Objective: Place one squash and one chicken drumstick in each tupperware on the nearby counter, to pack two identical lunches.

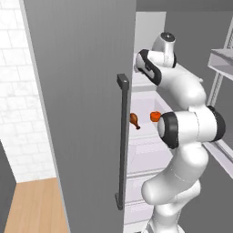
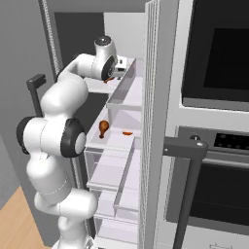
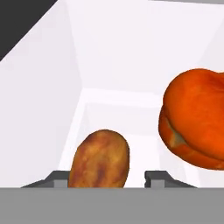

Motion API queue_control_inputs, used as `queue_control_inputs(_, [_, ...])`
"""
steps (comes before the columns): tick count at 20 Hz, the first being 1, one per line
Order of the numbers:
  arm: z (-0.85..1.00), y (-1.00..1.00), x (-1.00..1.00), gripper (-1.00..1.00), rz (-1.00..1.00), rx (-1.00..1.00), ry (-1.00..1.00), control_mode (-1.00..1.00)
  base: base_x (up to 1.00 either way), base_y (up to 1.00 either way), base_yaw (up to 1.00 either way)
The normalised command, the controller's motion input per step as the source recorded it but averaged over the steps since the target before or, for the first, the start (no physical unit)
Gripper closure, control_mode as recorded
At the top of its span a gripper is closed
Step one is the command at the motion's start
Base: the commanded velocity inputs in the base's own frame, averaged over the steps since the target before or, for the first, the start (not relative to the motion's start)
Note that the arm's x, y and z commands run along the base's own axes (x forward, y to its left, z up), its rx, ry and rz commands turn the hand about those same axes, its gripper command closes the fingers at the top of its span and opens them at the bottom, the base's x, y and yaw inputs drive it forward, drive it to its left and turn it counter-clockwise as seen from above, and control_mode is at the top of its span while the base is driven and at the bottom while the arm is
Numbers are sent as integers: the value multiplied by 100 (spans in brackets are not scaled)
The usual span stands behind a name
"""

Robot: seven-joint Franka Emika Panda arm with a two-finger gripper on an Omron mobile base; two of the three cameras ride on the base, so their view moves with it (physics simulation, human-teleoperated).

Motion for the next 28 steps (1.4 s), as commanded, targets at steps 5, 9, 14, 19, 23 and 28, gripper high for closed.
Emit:
queue_control_inputs(5, [-31, 10, -2, 100, 0, -3, 0, -100, 0, 0, 0])
queue_control_inputs(9, [-3, -11, -13, 100, 0, 0, 0, -100, 0, 0, 0])
queue_control_inputs(14, [-3, -30, -95, 100, 0, 0, -7, -100, 0, 0, 0])
queue_control_inputs(19, [-21, 0, -100, 100, 0, 0, -6, -100, 0, 0, 0])
queue_control_inputs(23, [-36, 1, -100, 100, 0, 0, -2, -100, 0, 0, 0])
queue_control_inputs(28, [-36, 18, -98, 100, 0, 0, 3, -100, 0, 0, 0])
